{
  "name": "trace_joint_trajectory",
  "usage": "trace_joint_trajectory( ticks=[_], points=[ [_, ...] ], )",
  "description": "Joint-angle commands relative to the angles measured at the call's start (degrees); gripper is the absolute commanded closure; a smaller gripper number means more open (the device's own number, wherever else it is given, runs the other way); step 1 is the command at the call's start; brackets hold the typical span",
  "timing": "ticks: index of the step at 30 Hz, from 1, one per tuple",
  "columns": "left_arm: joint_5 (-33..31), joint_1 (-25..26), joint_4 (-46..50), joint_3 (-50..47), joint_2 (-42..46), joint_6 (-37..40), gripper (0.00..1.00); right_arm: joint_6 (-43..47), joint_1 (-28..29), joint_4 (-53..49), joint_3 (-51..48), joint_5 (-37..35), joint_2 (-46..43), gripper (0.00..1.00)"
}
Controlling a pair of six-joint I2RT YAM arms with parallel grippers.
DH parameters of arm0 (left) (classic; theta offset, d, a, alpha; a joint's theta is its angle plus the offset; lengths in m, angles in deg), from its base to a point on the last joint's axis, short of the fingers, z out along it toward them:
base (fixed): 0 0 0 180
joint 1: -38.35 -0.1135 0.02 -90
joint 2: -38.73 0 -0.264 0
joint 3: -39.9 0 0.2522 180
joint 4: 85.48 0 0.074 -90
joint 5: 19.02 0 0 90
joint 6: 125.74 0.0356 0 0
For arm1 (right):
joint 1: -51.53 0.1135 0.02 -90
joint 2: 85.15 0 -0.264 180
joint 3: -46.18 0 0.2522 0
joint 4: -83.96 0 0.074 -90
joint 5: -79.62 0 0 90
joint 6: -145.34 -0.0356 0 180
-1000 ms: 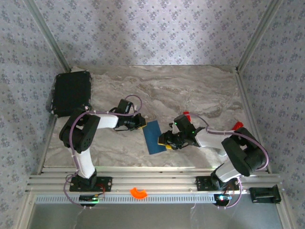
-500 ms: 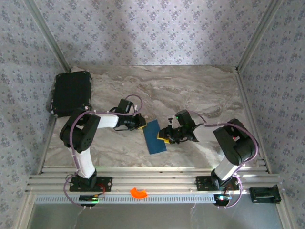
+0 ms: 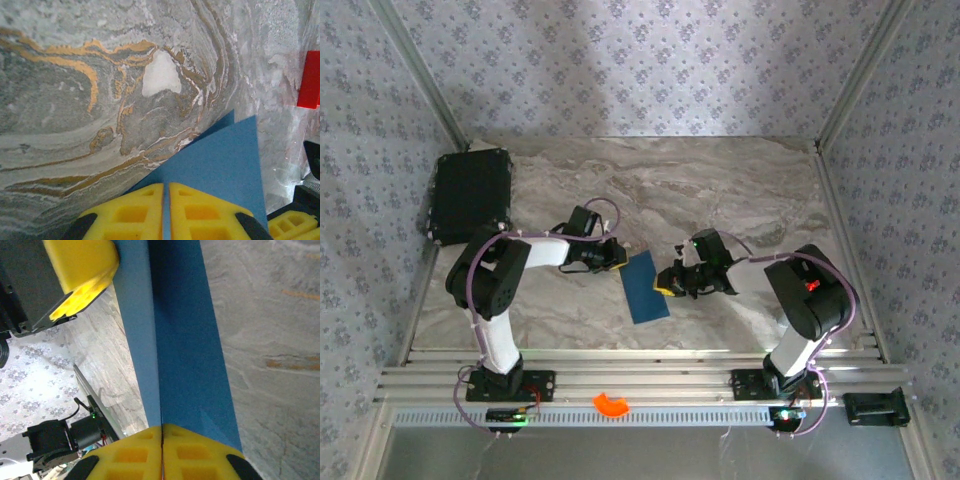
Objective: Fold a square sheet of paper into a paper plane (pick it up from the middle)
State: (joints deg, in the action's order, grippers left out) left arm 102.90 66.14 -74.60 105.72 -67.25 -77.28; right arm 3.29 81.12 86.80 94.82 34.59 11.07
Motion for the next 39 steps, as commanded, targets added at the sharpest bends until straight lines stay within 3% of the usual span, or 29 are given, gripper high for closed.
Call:
trace_joint_trajectory(
  ticks=[1,3,8,13,19,22,26,34,39],
  points=[
    [-0.4,0.9,4.9,0.6,-0.5,1.2,0.85,1.2,-0.4,-1.4,1.3,-0.2,0.2,0.95],
    [-0.8,1.0,6.2,1.2,2.0,1.0,0.77,0.3,-0.2,-1.0,1.1,-1.3,-0.3,0.96],
    [-4.5,1.0,10.0,2.3,10.8,2.1,0.46,-3.6,1.1,1.5,0.7,-6.0,-1.6,0.96],
    [-7.8,1.0,10.9,0.5,19.9,2.1,0.34,-12.5,2.5,11.7,-2.6,-13.5,-2.1,0.96],
    [-8.1,1.3,10.1,-4.4,27.1,2.9,0.37,-10.9,3.1,12.0,-2.5,-13.0,-0.8,0.88],
    [-8.3,2.0,9.4,-7.1,29.4,3.5,0.45,-8.1,2.9,9.4,-1.1,-11.0,-0.6,0.84],
    [-8.6,3.6,7.8,-9.6,30.4,3.0,0.52,-5.6,2.7,6.5,0.6,-9.8,0.0,0.85],
    [-11.5,9.6,7.3,-10.5,31.4,6.4,0.54,-3.5,2.0,5.7,2.2,-7.1,1.1,0.87],
    [-22.3,18.7,6.4,-12.0,34.5,13.2,0.49,-3.6,1.2,6.2,2.0,-6.8,1.7,0.85]
  ],
)
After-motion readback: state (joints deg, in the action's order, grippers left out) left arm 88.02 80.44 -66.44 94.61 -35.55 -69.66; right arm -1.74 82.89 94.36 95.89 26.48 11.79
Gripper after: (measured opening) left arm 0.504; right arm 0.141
